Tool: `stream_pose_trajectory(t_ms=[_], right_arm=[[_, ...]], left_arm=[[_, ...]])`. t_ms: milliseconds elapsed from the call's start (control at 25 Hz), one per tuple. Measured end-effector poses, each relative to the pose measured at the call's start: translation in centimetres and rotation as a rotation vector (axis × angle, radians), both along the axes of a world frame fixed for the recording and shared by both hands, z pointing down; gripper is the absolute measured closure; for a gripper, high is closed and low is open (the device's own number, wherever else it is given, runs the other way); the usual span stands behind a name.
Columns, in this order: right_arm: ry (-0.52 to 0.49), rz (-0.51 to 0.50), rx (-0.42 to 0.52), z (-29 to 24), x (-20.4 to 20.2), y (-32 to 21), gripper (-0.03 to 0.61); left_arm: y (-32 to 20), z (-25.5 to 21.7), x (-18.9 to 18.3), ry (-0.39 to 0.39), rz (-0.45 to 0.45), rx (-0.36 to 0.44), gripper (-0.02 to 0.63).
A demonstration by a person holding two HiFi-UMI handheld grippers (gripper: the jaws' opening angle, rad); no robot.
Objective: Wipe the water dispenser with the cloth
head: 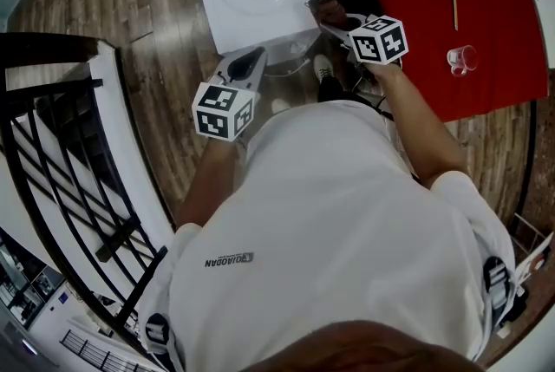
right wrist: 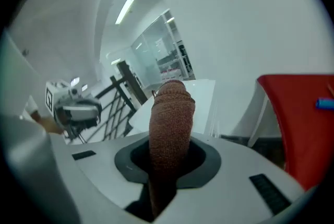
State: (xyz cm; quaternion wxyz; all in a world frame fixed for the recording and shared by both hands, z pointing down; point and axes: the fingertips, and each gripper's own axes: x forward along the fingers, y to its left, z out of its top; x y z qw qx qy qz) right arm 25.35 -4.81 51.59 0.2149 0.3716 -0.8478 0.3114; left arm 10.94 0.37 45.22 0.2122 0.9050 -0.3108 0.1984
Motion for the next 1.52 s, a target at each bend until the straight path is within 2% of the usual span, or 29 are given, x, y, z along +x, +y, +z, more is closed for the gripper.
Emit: stream_pose_trajectory(t_ms=[160, 280, 560, 800, 960, 1240, 1520], right_arm=[[-0.386, 0.158, -0.209, -0.2, 1.6, -1.6, 0.514], [-0.528, 0.201, -0.278, -0.4, 2.6, -3.4, 0.514], [-0.524, 0.151, -0.35, 3.2, 4.1, -4.0, 0.514], [-0.561, 0.114, -0.413, 6.1, 4.3, -6.3, 0.514], [-0.569, 0.098, -0.438, 8.6, 4.3, -6.8, 0.514], [-0.578, 0.08, -0.491, 12.4, 4.1, -8.0, 0.514], [-0.532, 0.087, -0.537, 17.5, 4.0, -9.7, 0.514]], left_arm=[[-1.7, -0.2, 2.1, -0.005, -0.006, 0.001, 0.621], [-3.7, -0.8, 3.6, -0.01, -0.009, -0.004, 0.621], [-5.4, -0.4, 7.0, -0.061, 0.001, -0.019, 0.621], [-8.0, 0.7, 8.9, -0.114, -0.002, -0.051, 0.621], [-8.1, 1.9, 9.5, -0.166, -0.001, -0.076, 0.621], [-9.3, 1.9, 10.4, -0.204, -0.036, -0.092, 0.621], [-10.0, 1.8, 10.7, -0.237, -0.059, -0.102, 0.621]])
